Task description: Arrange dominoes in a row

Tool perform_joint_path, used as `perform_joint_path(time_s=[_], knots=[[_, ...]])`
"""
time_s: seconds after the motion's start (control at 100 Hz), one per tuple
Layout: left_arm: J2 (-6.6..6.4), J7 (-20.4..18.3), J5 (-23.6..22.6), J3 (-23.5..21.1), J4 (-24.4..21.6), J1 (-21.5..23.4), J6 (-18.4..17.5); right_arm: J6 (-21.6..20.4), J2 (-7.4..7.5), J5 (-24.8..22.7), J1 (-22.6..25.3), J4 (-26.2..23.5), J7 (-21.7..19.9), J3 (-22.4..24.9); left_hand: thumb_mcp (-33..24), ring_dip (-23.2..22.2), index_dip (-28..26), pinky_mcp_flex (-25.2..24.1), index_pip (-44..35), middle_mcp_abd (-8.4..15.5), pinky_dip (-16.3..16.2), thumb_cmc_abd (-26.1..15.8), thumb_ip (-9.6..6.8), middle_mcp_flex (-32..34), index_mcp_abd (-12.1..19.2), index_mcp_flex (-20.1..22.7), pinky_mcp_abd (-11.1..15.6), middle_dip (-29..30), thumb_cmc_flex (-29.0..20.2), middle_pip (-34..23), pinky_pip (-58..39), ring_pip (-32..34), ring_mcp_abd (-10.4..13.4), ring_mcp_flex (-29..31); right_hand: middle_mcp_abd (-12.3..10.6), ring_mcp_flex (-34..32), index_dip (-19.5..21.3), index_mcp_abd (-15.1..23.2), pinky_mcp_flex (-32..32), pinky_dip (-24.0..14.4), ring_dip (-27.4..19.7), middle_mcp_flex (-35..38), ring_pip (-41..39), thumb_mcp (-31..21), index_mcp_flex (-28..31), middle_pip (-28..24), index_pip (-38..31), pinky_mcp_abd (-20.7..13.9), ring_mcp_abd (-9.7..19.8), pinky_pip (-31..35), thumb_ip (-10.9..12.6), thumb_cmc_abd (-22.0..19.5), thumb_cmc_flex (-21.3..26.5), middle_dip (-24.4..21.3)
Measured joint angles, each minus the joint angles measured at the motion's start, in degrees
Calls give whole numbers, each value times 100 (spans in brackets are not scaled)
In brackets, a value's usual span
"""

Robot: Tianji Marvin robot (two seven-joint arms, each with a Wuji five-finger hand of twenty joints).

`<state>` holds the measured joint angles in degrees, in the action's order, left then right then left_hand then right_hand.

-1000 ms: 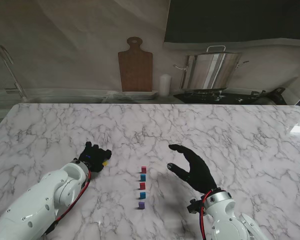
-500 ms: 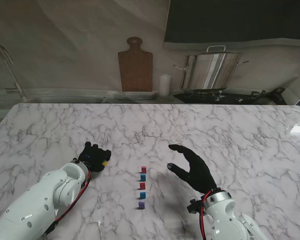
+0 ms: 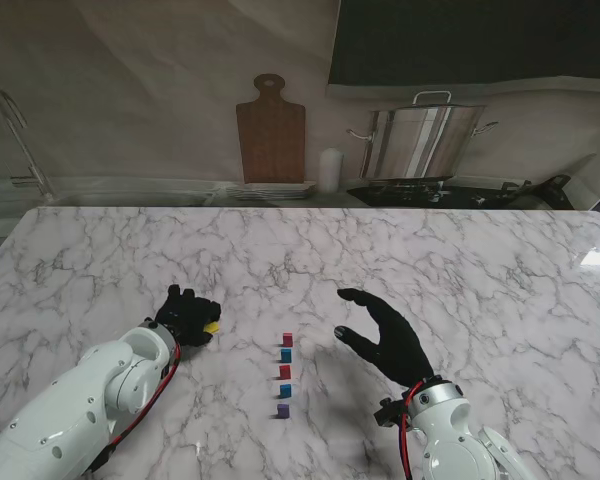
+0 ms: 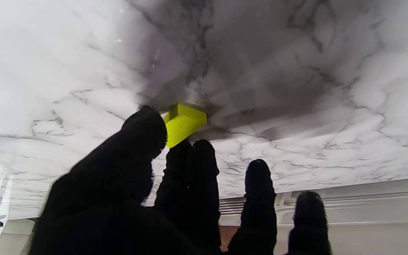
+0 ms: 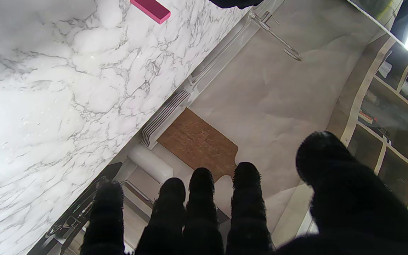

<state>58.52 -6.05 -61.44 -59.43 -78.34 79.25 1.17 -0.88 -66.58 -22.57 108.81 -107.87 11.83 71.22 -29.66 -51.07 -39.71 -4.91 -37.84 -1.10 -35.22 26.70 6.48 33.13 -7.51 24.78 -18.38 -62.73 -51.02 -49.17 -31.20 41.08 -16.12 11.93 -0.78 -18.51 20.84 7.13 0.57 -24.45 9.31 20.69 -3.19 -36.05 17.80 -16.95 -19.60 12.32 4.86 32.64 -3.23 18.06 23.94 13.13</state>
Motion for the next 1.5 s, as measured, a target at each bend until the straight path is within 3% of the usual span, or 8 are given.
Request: perform_joint_path(time_s=[0.15, 0.33, 0.5, 0.62, 0.76, 1.15, 1.35, 1.5], knots=[[0, -59, -12, 3, -47, 17, 119, 1, 0, 0, 0, 0, 0, 0, -1, 46, 62, 0, 136, -46, -218, -235, -217, -272, 0, -11, 0, 574, 393, 83, 258, -97, -14, -62, 0, 0, 0, 0, 0, 0, 0, 0, 0, 0, 0, 0, 0, 1, 0, 0, 0, 0, 0, 0], [7, -126, -14, -16, -131, 69, 299, 1, 0, 3, 0, 1, 2, 4, 12, 419, 120, 0, 496, -263, -430, -353, -221, -136, -182, -115, 0, 2204, 580, 1352, 339, -514, -140, 20, 0, 0, 0, 0, 0, 0, 0, 0, 0, 0, 0, 0, 0, 0, 0, 0, 0, 0, 0, 0], [12, -85, -8, -40, -159, 96, 342, 1, 0, 4, 0, 1, 2, 4, -158, 552, 120, 2, 496, -171, -451, -353, -222, 470, -316, -104, 0, 3007, 702, 1630, 52, -615, -140, 313, 0, 0, 0, 0, 0, 0, 0, 0, 0, 0, 0, 0, 0, 1, -1, 0, 0, 0, 0, 0], [8, -88, -18, 39, -179, 83, 458, -1, 0, 3, 2, 0, 0, 5, -404, 570, -45, 2, 330, -180, -361, -191, -222, 479, -357, -104, -1, 3003, 792, 1306, -15, -614, -139, 313, 0, 0, 0, 0, 0, 0, 0, 0, 0, 0, 0, 0, 0, 1, -1, 0, 0, 0, 0, 0], [6, -174, -25, 125, -181, 59, 517, -1, 0, 3, 3, 0, -3, 7, -404, 571, -717, 2, -246, -108, -316, -112, -222, 481, -281, -123, -2, 1675, 701, 502, -20, -614, -140, 304, 0, 0, 0, 0, 0, 0, 0, 0, 0, 0, 0, 0, 0, 1, -1, 0, 0, 0, 0, 0], [2, -223, -88, 200, -178, 2, 482, 0, 1, 5, 5, -3, -3, 12, -345, 514, -1063, 2, -1097, -6, -307, -61, -82, 417, 300, 106, -7, 890, -75, 849, -20, -580, -141, 295, 0, 0, 0, 0, 0, 0, 0, 0, 0, 0, 0, 0, 0, 1, -1, 0, 0, 0, 0, 0], [2, -195, -88, 219, -163, -29, 429, 0, 0, 8, 5, -3, 0, 13, -225, 529, -937, 2, -1311, -133, -313, 85, -64, 362, 390, 107, -7, 1543, -219, 1395, -32, -588, -141, 295, 0, -63, 0, 0, 0, 0, 0, 0, 0, 0, 0, 0, 0, 1, -2, 0, 0, 0, 0, 0], [2, -148, -78, 225, -153, -59, 398, 0, 0, 11, 5, -3, -2, 15, -164, 778, -1672, 3, -1918, -141, -313, 281, -46, 866, 484, 44, -8, 2287, -220, 1667, -349, -809, -141, 529, 0, -71, 0, 0, 0, 0, 0, 0, 0, 0, 0, 0, 0, 1, -2, 0, 0, 0, 0, 0]])
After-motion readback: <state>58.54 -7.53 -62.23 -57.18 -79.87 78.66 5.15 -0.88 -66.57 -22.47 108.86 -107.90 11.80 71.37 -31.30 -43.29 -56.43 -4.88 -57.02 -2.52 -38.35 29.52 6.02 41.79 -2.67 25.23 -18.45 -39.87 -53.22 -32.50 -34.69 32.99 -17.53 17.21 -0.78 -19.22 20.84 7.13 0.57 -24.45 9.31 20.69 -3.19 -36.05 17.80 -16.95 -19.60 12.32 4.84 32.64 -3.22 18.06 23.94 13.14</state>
